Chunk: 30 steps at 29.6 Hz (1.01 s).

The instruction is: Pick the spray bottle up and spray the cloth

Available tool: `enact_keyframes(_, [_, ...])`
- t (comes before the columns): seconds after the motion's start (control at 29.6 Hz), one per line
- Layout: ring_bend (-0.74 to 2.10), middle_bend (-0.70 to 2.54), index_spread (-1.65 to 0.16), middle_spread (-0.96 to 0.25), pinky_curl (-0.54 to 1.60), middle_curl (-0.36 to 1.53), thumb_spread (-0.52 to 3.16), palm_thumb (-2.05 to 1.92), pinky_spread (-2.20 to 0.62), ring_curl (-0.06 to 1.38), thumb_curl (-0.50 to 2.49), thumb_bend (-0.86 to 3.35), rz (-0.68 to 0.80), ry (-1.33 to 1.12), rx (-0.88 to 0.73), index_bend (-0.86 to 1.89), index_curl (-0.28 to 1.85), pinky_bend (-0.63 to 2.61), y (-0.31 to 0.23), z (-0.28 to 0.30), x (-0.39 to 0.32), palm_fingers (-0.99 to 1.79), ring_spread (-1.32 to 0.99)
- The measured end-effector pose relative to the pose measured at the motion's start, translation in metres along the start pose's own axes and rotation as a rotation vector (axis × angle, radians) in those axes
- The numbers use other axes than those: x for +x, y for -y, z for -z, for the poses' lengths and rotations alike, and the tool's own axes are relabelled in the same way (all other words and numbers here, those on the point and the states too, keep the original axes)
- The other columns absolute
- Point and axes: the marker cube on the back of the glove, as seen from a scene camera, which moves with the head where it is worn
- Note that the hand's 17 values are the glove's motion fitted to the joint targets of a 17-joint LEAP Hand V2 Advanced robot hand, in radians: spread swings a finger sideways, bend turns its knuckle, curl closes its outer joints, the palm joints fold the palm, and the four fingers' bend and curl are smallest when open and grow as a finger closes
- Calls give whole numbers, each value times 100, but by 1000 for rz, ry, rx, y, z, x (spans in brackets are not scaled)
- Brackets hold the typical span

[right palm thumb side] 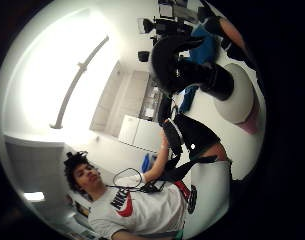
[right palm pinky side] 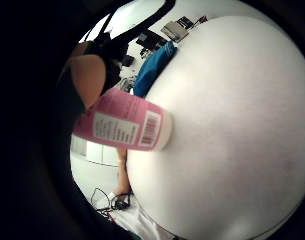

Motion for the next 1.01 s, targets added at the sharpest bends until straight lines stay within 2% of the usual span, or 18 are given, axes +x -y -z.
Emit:
enact_keyframes(0.68, [46, 41, -28, -12, 32, 41, 95, 92, 14, 37, 38, 0, -31, -42, 107, 11, 22, 27, 6, -30, 24, 93, -11])
enact_keyframes(0.88, [53, 38, -26, -14, 33, 42, 83, 103, 13, 40, 45, 2, -72, -14, 114, 9, 23, 25, -4, -3, 28, 101, -14])
enact_keyframes(1.01, [54, 37, -25, -13, 34, 43, 74, 104, 6, 41, 49, -1, -50, 1, 38, 8, 22, 30, 13, 18, -3, 107, -14])
